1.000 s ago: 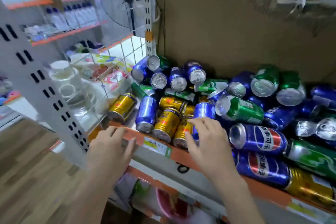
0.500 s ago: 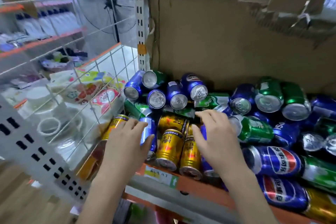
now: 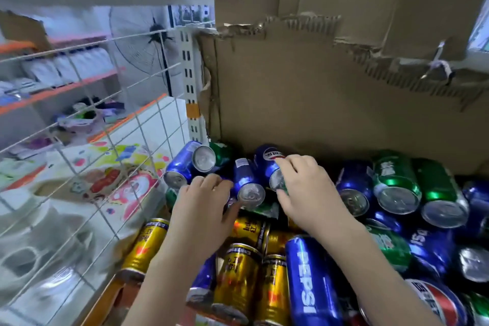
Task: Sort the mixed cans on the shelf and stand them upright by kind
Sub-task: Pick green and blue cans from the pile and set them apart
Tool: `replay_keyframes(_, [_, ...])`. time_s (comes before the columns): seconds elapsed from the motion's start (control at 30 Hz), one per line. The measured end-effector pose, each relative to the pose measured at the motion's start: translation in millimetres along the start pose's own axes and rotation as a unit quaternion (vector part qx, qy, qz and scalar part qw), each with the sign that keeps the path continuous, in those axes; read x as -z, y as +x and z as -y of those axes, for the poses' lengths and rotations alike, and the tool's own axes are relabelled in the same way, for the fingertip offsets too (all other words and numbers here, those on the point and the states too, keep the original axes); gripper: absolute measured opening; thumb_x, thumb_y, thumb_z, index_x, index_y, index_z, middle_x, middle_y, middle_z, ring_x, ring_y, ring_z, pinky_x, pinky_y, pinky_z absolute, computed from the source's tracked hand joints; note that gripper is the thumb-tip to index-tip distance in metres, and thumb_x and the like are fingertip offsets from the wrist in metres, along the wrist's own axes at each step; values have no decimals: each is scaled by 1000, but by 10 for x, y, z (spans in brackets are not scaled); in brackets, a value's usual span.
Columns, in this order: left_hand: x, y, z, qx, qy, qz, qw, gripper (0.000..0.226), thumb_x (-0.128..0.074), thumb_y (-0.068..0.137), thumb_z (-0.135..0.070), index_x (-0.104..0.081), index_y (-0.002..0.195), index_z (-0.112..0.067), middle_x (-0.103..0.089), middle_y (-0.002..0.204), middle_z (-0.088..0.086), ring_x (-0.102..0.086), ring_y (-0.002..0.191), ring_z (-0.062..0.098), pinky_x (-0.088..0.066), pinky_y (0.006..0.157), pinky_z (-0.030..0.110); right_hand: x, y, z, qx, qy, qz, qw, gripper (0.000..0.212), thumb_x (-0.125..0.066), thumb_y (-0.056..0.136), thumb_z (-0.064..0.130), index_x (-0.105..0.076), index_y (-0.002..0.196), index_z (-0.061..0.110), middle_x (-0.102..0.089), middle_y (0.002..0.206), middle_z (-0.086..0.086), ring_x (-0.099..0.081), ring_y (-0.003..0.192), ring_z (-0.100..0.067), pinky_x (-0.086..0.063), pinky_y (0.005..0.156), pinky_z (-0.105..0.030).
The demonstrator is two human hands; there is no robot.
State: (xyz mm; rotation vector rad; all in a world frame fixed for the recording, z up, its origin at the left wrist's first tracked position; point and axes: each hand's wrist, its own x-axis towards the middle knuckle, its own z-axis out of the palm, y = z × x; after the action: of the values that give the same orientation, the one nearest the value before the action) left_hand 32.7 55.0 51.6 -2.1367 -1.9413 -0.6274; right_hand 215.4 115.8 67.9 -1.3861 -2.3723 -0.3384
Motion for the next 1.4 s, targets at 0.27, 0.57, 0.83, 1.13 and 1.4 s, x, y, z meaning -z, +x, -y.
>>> replay_keyframes(0.27, [55, -75, 592, 41, 23, 0, 999, 41, -41, 76, -45, -69, 85, -16, -65, 82, 2, -62, 69, 27, -51, 56, 37, -328, 374, 225, -32, -109, 205, 972, 84, -57, 84, 15, -5, 149, 26, -4, 152, -9, -13, 135, -39, -28, 106, -52])
replay_keyframes(0.57, [-13, 257, 507, 25, -27, -4, 999, 30, -63, 82, -33, -63, 105, -12, -59, 101, 5, -57, 91, 28, -49, 75, 38, -339, 400, 245, -132, -79, 192, 969, 81, -57, 86, 9, -5, 146, 24, -6, 147, -21, -34, 123, -38, -37, 98, -40])
replay_keyframes(0.83, [-173, 1028, 314, -5, 114, 145, 983, 51, -54, 89, -40, -40, 129, -13, -40, 128, 11, -39, 118, 30, -38, 91, 35, -357, 392, 255, -134, -79, 162, 974, 73, -52, 88, 6, -10, 146, 23, -21, 142, -18, -37, 121, -36, -38, 96, -38])
replay_keyframes(1.13, [-301, 1133, 327, 84, 136, 182, 970, 49, -60, 82, -29, -42, 126, -19, -49, 119, 14, -54, 104, 32, -41, 74, 34, -326, 381, 294, -149, -64, 169, 972, 79, -55, 85, 3, -9, 146, 22, -20, 142, -17, -34, 123, -36, -43, 92, -39])
replay_keyframes(1.4, [-218, 1201, 341, 137, 108, 162, 971, 46, -68, 80, -24, -46, 118, -13, -55, 118, 11, -52, 110, 32, -42, 76, 34, -233, 359, 282, -152, -28, 147, 977, 72, -57, 85, 12, -17, 144, 22, -27, 139, -12, -38, 119, -33, -43, 88, -35])
